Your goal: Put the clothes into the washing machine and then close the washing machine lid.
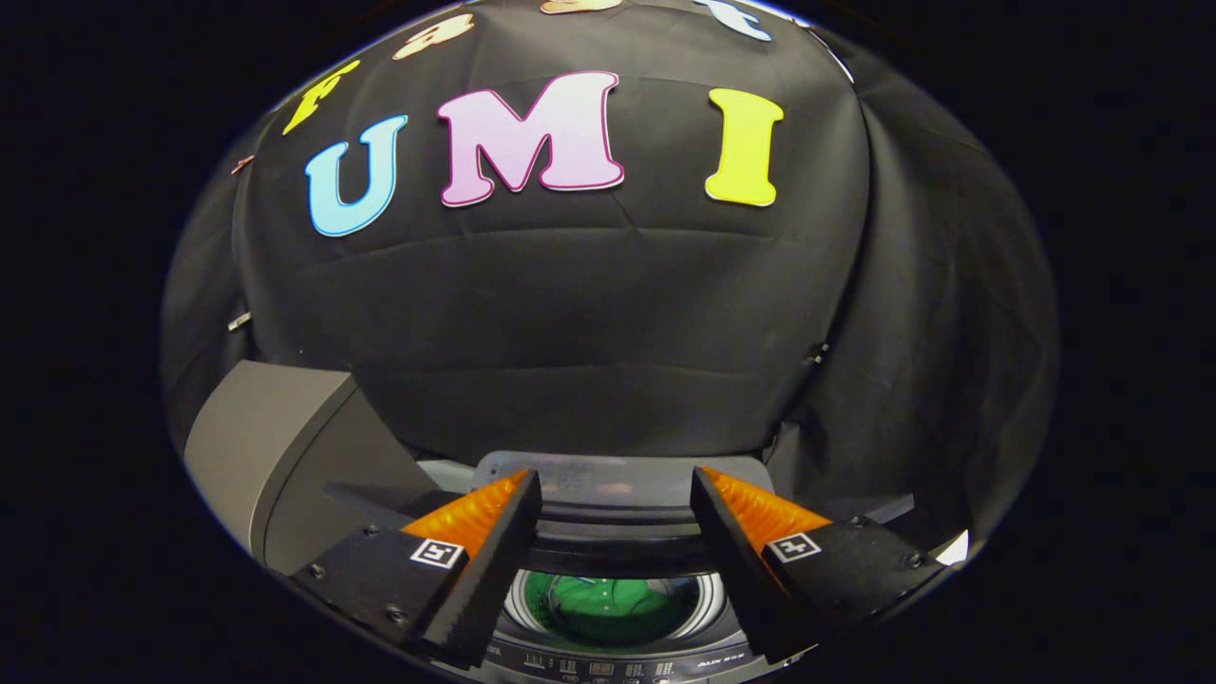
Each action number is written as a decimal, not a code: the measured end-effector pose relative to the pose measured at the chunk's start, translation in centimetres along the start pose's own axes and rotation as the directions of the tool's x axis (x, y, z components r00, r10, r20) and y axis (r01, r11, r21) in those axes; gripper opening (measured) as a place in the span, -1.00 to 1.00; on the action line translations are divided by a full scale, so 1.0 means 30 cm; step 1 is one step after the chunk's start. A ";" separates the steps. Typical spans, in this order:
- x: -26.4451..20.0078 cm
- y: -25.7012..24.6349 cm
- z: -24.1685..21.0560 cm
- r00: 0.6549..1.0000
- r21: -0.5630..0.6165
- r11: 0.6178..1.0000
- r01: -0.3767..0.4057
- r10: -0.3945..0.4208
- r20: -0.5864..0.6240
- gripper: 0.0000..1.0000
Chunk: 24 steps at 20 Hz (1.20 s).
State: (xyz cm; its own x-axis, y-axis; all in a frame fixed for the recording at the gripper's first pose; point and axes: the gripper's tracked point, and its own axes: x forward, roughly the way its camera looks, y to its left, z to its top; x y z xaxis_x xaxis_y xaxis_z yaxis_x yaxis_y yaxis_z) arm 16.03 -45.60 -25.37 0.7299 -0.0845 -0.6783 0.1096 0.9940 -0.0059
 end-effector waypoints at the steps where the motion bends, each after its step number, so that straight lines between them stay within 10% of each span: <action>1: -0.011 0.005 -0.031 1.000 -0.014 1.000 -0.001 0.001 -0.015 0.99; 8: -0.146 0.162 -0.160 0.996 -0.052 0.995 -0.087 0.086 -0.015 0.98; 12: -0.269 0.275 0.009 0.980 -0.085 0.988 -0.128 0.139 0.140 0.99; 24: -0.622 0.563 0.461 0.808 -0.175 0.965 -0.197 0.260 0.528 0.98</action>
State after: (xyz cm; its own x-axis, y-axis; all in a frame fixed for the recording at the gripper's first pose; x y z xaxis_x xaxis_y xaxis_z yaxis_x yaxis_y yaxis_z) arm 13.60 -28.19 -2.65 0.9748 0.1536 -0.1617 -0.1557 0.9878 -0.0007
